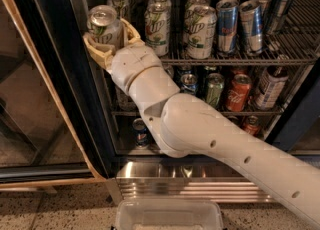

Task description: Pick 7up can from top shelf of fridge

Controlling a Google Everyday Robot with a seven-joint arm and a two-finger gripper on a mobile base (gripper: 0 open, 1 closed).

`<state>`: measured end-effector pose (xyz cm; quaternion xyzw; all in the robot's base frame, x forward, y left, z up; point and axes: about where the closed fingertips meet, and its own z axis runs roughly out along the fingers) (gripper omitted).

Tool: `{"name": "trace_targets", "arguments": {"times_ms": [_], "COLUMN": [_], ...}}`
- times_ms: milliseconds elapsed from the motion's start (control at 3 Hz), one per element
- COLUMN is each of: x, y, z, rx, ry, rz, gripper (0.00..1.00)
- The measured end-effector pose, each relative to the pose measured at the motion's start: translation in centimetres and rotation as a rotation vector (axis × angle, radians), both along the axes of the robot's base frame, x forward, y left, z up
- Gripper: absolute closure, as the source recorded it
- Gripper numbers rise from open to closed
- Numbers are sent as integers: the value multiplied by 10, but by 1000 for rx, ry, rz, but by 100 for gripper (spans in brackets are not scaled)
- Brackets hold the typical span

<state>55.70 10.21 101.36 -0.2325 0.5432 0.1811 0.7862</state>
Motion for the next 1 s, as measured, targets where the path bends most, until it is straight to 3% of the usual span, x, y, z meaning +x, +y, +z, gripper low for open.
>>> {"name": "trace_targets", "arguments": {"times_ms": [333, 667, 1000], "x": [-22, -41, -41], "y": [-11, -36, -37], "z": [1, 5, 5], "rx": [8, 40, 41], "ry": [2, 30, 32], "rz": [-29, -54, -57], "gripper": [100, 100, 100]}}
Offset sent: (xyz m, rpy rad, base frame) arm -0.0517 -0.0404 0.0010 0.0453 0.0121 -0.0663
